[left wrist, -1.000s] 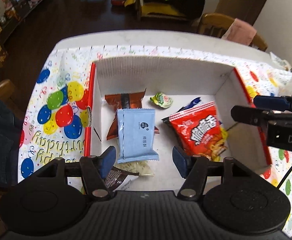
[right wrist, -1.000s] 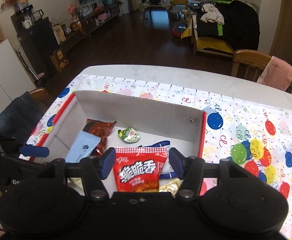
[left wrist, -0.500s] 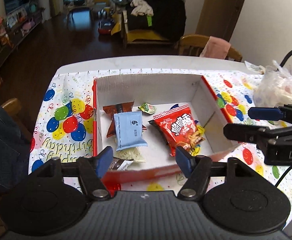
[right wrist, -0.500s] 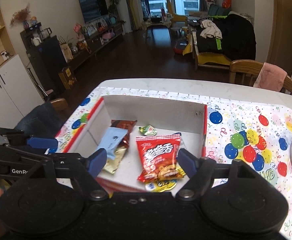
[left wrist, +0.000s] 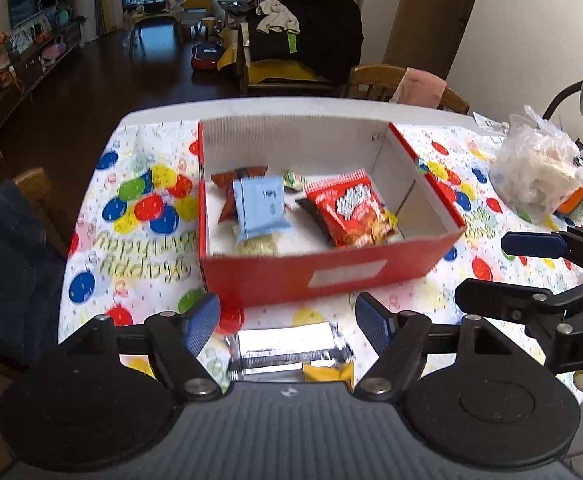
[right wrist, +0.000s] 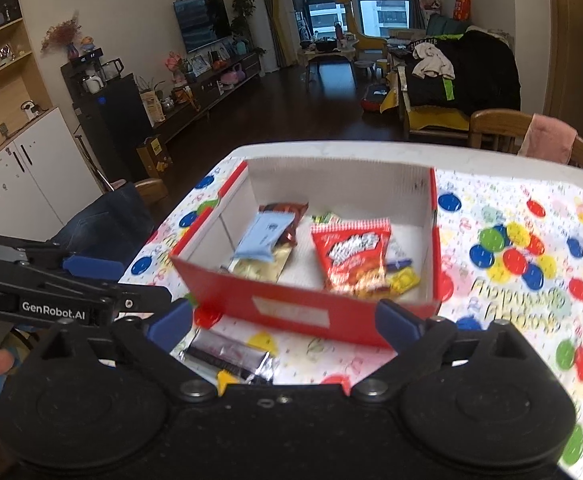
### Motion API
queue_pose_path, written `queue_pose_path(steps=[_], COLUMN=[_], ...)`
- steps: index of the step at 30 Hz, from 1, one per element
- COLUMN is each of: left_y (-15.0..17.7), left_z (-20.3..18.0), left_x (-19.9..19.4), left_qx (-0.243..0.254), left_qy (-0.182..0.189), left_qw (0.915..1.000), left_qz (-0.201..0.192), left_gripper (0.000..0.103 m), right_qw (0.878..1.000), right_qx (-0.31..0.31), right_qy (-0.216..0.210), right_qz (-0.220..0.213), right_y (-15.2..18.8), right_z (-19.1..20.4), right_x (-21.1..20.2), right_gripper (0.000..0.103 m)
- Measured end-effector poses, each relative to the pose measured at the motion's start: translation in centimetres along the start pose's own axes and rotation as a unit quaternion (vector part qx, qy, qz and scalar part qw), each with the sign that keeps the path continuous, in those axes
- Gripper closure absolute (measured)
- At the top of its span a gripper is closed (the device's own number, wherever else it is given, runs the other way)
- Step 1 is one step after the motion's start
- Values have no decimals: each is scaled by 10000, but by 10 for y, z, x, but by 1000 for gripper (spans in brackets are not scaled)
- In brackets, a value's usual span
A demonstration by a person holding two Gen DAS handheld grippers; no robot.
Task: Organize snacks
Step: 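Lift both grippers out of the box and return over the silver bar and yellow packet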
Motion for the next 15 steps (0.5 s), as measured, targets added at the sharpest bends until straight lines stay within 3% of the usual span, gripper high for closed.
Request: queue_pose_path(steps=[4,9,15], left_y=[18,41,67], left_z=[1,-3,-13], left_x=[2,9,31], left_qx=[-12,149,249], left_qy=[71,49,84], left_qw=[10000,9999,9989], left_qz=[15,73,388], left_gripper=[23,22,22], right_qw=[9998,9993,9990], right_qx=[157,94,8], right_qy=[-18,251,346], right_qz=[96,242,267], right_y=[20,51,70], right_z=[-2,-3,-8], right_x=[-1,2,0], right_gripper=[1,0,0])
Point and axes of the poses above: each gripper's, at about its wrist camera, not at the fingertips, and x roughly the way its jaws point, z to its left, y to its underside, the point moved 6 cm from there along x, roughly the way its jaws point, and after that the axes turned 7 degrees about y, right-handed, at the moved point
